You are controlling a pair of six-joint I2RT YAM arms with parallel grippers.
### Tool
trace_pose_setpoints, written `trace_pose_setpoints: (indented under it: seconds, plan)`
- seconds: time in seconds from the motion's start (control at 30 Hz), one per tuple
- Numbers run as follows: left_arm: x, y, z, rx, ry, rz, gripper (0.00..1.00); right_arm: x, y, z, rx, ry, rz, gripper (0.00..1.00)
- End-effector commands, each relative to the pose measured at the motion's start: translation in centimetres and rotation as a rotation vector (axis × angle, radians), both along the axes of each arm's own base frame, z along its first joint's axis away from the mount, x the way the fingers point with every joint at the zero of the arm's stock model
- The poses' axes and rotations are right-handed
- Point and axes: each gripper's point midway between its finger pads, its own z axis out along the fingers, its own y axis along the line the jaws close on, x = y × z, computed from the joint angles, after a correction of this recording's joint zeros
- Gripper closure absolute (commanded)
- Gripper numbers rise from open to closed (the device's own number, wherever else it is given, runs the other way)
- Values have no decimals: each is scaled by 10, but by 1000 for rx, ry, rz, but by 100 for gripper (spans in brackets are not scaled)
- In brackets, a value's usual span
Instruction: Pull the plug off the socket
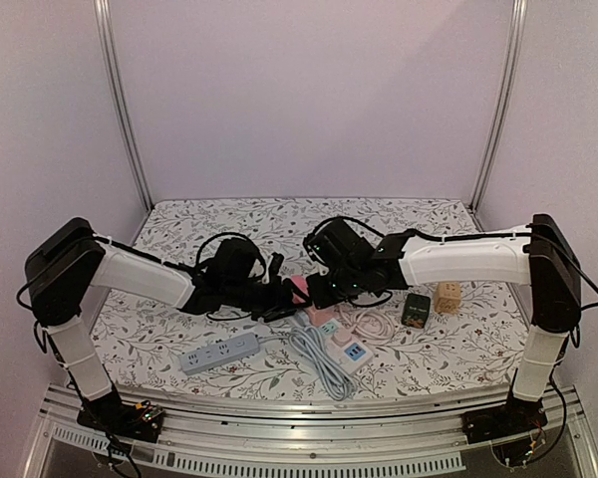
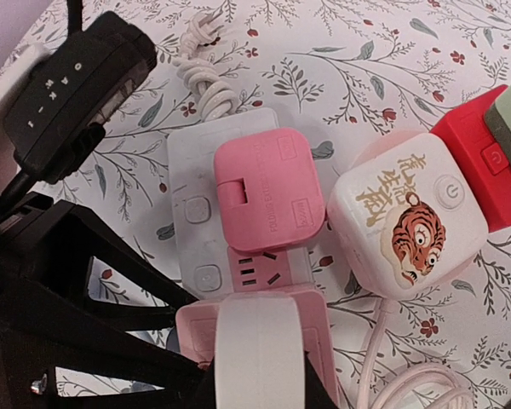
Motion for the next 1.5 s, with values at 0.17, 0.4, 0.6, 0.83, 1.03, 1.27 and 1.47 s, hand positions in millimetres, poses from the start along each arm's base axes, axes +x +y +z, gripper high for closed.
trace_pose_setpoints:
  seconds: [0.17, 0.4, 0.6, 0.83, 1.03, 1.27, 1.47]
  plan:
    - [-17, 0, -44, 118, 50, -24, 54, -14, -1, -31, -53, 93, 16, 100]
    - [-21, 7, -58, 169, 72, -10, 60, -12, -4, -23, -40, 90, 4, 100]
    - [-24, 9, -68, 204, 77, -5, 61, -4, -9, -12, 31, 119, -24, 100]
    - [-29, 8, -74, 223, 77, -8, 61, -1, -11, -8, 143, 188, -40, 100]
    - [-28, 7, -73, 227, 70, -4, 61, -1, -13, -7, 151, 186, -41, 100]
    - [-25, 6, -75, 248, 68, -8, 62, -4, -22, -20, 2, 73, -38, 100]
    - [-23, 5, -75, 257, 63, -8, 62, -11, -23, -21, -79, -10, -27, 100]
